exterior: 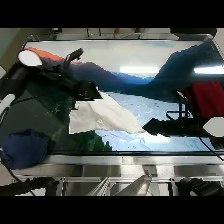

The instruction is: Fold the shirts.

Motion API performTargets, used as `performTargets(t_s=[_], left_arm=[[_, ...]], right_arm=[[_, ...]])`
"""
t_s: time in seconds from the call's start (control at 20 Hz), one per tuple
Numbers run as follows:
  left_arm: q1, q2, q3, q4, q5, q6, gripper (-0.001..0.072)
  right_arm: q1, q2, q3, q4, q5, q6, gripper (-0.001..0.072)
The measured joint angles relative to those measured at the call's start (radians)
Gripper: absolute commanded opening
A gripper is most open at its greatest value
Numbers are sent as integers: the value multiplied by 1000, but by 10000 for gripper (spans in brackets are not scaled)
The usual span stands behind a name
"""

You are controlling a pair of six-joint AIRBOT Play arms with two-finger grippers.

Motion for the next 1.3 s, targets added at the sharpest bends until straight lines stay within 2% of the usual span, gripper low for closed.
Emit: performTargets(t_s=[0.15, 0.45, 0.7, 0.9, 0.95, 1.0, 1.05, 1.15, 1.2, 1.25, 1.3], left_arm=[[136, 70, -188, 23, 38, 24, 710], [363, 76, -417, 24, 198, 126, 710], [360, -61, -374, -21, 222, 201, 710], [302, -194, -252, -27, 203, 219, 691], [285, -223, -222, -30, 189, 222, 690], [269, -247, -198, -31, 177, 223, 685], [254, -267, -178, -32, 167, 226, 521], [224, -299, -143, -33, 153, 227, 176], [209, -312, -127, -33, 146, 229, 10], [195, -322, -113, -33, 140, 230, 7], [183, -328, -98, -34, 135, 230, 7]], right_arm=[[1, -84, 0, 2, -34, -27, 526], [1, -296, 42, 13, -118, -207, 527], [1, -426, 82, 137, -132, -391, 526], [1, -507, 109, 227, -140, -473, 524], [1, -527, 112, 254, -141, -497, 482], [1, -544, 114, 287, -142, -523, 405], [1, -561, 116, 324, -143, -552, 352], [1, -588, 119, 391, -144, -606, 323], [1, -597, 121, 417, -143, -627, 84], [1, -605, 124, 437, -143, -646, 17], [1, -610, 128, 454, -143, -658, 17]])
